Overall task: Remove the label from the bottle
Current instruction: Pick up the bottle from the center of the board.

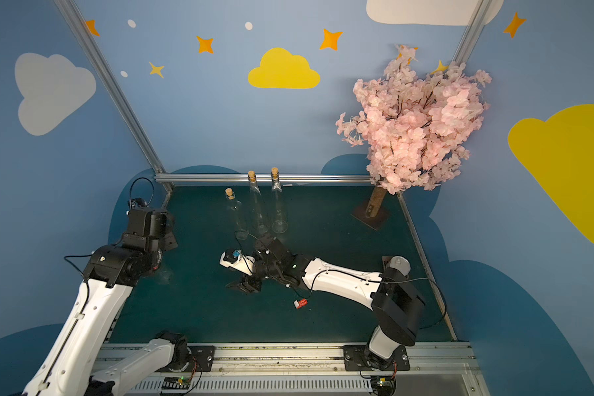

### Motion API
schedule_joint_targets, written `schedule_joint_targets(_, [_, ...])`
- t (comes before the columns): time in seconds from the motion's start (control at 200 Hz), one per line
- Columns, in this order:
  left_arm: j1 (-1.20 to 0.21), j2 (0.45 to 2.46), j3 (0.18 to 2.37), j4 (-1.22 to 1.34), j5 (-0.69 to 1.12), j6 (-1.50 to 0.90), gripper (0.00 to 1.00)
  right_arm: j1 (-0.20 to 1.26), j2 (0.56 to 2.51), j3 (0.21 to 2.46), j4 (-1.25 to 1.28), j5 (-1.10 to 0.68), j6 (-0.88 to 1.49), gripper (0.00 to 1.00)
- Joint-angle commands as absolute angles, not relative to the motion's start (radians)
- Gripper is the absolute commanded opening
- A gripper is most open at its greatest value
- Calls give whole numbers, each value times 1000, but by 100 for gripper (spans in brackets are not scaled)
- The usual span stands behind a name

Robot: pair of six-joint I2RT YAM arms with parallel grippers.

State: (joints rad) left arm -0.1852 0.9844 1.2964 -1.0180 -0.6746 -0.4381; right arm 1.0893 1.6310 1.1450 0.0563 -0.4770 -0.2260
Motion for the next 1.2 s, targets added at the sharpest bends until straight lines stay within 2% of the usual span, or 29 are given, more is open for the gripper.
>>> schedule_joint_targets(0.0, [-133, 947, 1314, -1131, -720, -434, 35, 1099, 1640, 1169, 77, -533, -235, 63])
schedule_joint_targets(0.23, [77, 958, 1312, -1132, -695, -425, 35, 1103, 1651, 1156, 74, -562, -221, 65])
schedule_joint_targets(0.35, [154, 971, 1309, -1094, -674, -428, 38, 1104, 1655, 1154, 71, -575, -213, 65])
schedule_joint_targets(0.496, [224, 999, 1290, -1023, -596, -419, 51, 1105, 1657, 1157, 68, -588, -213, 66])
schedule_joint_targets(0.696, [227, 983, 1249, -921, -499, -352, 63, 1105, 1653, 1146, 63, -588, -219, 66])
schedule_joint_targets(0.841, [227, 967, 1233, -873, -446, -304, 78, 1105, 1663, 1141, 70, -594, -214, 67])
schedule_joint_targets(1.051, [230, 1016, 1246, -875, -493, -304, 90, 1104, 1676, 1143, 69, -612, -211, 67])
schedule_joint_targets(1.131, [235, 1039, 1253, -882, -516, -306, 99, 1103, 1674, 1143, 63, -617, -209, 67])
schedule_joint_targets(1.196, [244, 1055, 1257, -881, -535, -305, 100, 1101, 1674, 1141, 53, -625, -210, 67])
